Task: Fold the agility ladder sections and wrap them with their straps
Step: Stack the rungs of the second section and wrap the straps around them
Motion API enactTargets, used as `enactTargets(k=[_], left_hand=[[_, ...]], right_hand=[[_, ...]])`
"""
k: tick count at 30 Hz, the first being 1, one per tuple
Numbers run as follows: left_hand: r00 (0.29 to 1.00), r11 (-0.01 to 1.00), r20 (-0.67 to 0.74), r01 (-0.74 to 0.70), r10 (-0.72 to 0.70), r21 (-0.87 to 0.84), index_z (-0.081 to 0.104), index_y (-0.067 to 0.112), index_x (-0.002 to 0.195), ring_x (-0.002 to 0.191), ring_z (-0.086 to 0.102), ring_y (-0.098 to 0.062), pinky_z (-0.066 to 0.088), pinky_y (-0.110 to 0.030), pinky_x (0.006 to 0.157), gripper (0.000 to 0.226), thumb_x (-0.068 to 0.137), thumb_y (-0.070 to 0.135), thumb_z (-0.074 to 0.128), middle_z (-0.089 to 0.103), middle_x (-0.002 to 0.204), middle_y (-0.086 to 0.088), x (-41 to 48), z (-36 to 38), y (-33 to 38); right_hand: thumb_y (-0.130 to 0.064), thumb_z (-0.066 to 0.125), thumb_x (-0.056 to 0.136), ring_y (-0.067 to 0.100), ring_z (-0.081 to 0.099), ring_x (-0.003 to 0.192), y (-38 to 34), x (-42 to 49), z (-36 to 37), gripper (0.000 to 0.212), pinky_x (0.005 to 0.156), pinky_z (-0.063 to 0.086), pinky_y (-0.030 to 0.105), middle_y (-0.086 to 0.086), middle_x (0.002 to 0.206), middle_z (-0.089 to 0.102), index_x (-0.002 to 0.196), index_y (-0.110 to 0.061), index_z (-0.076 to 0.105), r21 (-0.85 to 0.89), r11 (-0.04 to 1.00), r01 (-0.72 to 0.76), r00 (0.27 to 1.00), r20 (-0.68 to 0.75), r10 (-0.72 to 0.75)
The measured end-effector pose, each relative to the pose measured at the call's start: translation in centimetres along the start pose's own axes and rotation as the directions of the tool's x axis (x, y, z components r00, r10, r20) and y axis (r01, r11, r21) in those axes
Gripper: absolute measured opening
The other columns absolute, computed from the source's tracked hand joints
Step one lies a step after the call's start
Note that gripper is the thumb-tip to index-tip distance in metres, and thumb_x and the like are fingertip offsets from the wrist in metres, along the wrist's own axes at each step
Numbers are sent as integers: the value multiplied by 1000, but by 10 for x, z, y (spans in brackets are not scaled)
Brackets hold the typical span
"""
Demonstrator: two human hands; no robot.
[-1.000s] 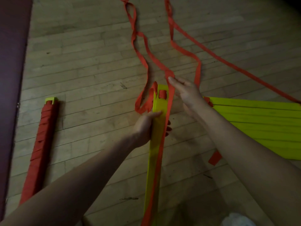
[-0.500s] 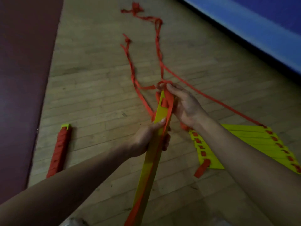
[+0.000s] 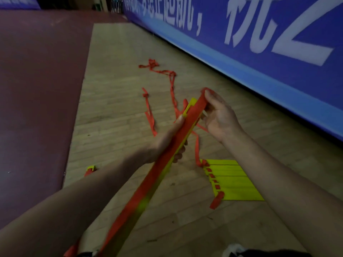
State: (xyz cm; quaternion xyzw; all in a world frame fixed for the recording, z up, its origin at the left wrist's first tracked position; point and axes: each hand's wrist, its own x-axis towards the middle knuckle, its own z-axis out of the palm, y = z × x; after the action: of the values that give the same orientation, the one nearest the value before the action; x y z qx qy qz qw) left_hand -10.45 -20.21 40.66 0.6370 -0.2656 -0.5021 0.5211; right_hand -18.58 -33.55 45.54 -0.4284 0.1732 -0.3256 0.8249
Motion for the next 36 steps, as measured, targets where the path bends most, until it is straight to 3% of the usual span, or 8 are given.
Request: enactTargets(k=[3, 7, 10, 14, 17, 22, 29, 36], left_hand=[[999, 981, 33, -24, 18, 194, 54, 7, 75, 47, 50, -23, 45, -27, 48, 69, 72, 75, 50, 52, 59, -10, -21, 12, 12], [1000, 932, 19, -24, 18, 362, 61, -1, 82, 49, 54, -26, 48, -28, 46, 66, 83, 64, 49, 55, 60, -14, -43, 18, 16], [992, 870, 11, 106, -127, 482, 63, -4, 87, 48, 53, -24, 47, -29, 48, 77, 71, 71, 52, 55, 56, -11, -55, 13, 10], [958, 767, -35, 250, -286, 591, 59, 8, 71, 46, 50, -22, 45, -28, 49, 60, 85, 65, 49, 54, 55, -8, -69, 1, 0], [925, 732, -48, 330, -378, 597, 57, 9, 75, 45, 49, -20, 43, -25, 47, 57, 87, 63, 48, 55, 52, -3, -73, -9, -5], [889, 720, -38, 393, -456, 572, 56, 10, 68, 46, 45, -19, 39, -23, 49, 60, 83, 68, 49, 49, 57, -6, -71, -19, -8], [888, 715, -53, 402, -457, 571, 53, 11, 67, 46, 44, -18, 38, -23, 51, 61, 80, 71, 51, 48, 57, -5, -66, -28, -7], [907, 696, -60, 361, -417, 621, 55, 10, 73, 49, 49, -18, 43, -26, 51, 60, 78, 70, 55, 53, 61, -6, -63, -31, -6]], right_hand=[[-9, 64, 88, 18, 64, 72, -13, -19, -6, 11, 84, 53, 41, 0, 71, 68, 82, -18, 67, -23, 1000, -5, 999, -53, 4], [-13, 64, 87, 16, 63, 67, -19, -36, -21, 8, 65, 50, 28, 4, 78, 66, 79, -17, 65, -242, 959, -147, 974, -206, 98], [-15, 61, 88, 13, 56, 61, -11, -51, -35, 15, 60, 45, 26, 2, 70, 58, 73, -16, 60, -618, 735, -280, 959, -214, 186], [-21, 67, 85, 10, 53, 63, 9, -58, -56, 10, 58, 42, 24, 3, 74, 58, 80, -13, 63, -842, 507, -186, 982, -146, 118], [-27, 62, 91, 4, 56, 84, 16, -56, -59, 9, 78, 44, 25, -5, 93, 61, 94, -19, 60, -825, 564, -27, 999, -1, 47], [-35, 46, 97, 7, 58, 112, 29, -62, -54, 27, 101, 40, 30, -8, 112, 66, 111, -20, 63, -775, 631, -18, 924, 229, 307], [-13, 63, 90, -2, 59, 85, 34, -59, -60, 21, 72, 46, 9, -3, 97, 60, 110, -16, 60, -813, 582, 29, 913, 258, 316], [-29, 67, 86, 10, 55, 83, 33, -59, -67, 17, 73, 43, 27, -2, 88, 58, 100, -19, 65, -837, 547, 14, 903, 245, 352]])
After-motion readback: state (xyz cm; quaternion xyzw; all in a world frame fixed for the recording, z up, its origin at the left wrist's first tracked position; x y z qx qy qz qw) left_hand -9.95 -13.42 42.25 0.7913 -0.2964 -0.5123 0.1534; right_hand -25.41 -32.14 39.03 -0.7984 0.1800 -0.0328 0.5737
